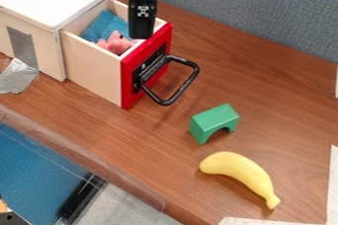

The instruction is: Close the drawer

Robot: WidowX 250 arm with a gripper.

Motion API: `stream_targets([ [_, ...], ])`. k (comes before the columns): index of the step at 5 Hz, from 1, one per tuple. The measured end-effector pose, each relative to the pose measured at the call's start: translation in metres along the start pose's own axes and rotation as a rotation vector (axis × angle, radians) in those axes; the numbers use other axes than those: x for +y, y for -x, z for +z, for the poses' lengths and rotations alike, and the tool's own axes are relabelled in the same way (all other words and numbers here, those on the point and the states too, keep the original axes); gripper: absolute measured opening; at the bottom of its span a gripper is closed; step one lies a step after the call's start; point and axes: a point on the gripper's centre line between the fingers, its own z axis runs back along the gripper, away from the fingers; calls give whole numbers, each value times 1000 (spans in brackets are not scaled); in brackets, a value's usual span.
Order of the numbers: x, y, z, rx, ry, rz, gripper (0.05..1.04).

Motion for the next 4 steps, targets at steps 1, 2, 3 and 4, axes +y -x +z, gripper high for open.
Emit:
stream_targets([
  [1, 2, -10, -6, -6, -49, -222, 999],
  [2, -2, -25, -18, -2, -93, -306, 999],
  [3, -7, -41, -26, 1, -130, -338, 999],
  [4, -10, -54, -38, 5, -141, -349, 999],
])
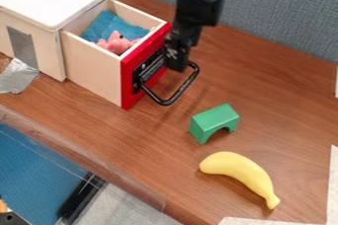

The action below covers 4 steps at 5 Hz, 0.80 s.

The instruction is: Close the drawer

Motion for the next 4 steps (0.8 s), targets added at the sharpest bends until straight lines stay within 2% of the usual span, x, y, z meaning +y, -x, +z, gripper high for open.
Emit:
stream_targets([
  [2, 0, -19, -23, 25, 12, 1, 999],
  [4, 0, -19, -49, 54, 21, 9, 999],
])
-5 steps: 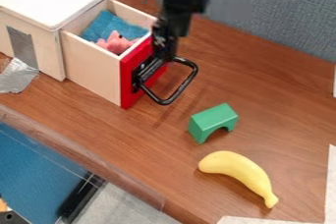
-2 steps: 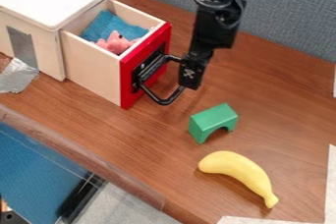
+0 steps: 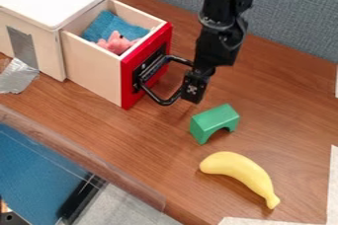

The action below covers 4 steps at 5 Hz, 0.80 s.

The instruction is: Close the drawer

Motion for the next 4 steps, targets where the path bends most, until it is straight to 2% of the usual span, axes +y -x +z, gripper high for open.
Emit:
stream_targets([
  [2, -7, 2, -22, 17, 31, -15, 997],
  [3, -4, 10, -24, 21, 22, 1, 999],
  [4, -7, 26, -33, 44, 50, 20, 999],
])
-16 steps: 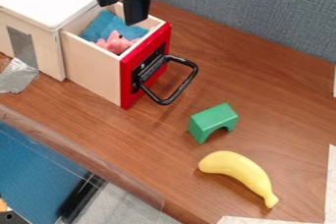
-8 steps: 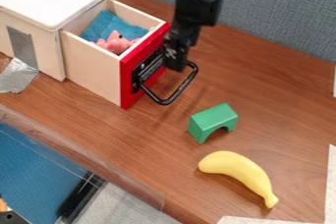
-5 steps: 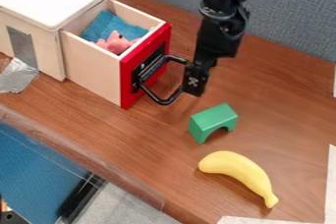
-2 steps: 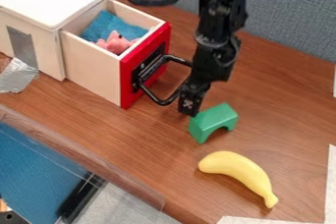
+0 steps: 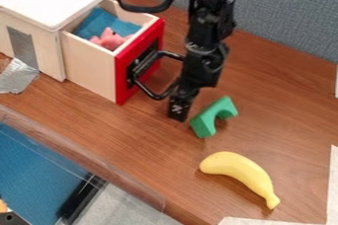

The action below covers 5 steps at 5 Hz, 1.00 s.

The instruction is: Close the drawer

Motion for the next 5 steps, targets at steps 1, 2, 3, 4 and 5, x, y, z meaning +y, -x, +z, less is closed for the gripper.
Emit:
stream_targets([
  [1, 3, 13, -1, 12, 4, 21, 999],
  [2, 6, 26, -1, 16, 10, 34, 999],
  [3, 6, 43, -1, 21, 20, 68, 999],
  [4, 6, 54, -1, 19, 33, 85, 999],
  [5, 4, 67, 2, 22, 40, 104, 999],
])
